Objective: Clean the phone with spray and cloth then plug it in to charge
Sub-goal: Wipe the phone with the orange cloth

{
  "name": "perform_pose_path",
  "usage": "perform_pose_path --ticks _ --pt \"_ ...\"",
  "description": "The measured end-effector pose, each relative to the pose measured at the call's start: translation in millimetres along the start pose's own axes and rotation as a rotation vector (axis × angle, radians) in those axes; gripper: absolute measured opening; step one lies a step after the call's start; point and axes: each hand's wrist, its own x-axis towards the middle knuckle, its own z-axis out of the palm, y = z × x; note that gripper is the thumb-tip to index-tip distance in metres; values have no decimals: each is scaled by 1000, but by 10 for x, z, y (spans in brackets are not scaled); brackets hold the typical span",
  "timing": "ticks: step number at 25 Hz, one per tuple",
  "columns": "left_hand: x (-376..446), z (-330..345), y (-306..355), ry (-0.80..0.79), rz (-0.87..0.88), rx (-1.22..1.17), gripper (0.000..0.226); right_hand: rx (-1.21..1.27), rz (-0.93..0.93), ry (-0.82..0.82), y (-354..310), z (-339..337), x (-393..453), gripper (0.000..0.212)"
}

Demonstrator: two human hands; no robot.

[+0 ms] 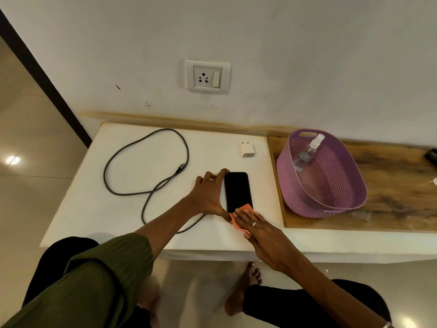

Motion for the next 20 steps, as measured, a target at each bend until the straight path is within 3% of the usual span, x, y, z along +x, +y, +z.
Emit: perform_pose_path --ticks 3,6,12,20 --pt "-11 -18 31 -14 -2 -3 150 -136 15 0 52 4 -84 66" --pt "-29 -37 46 -8 -19 -15 151 -121 117 -5 107 18 -104 76" --pt "-21 -28 49 -32 -27 -28 151 -24 212 96 99 -6 199 66" --pt "15 -3 5 -30 4 -50 149 39 310 100 307 -266 954 73"
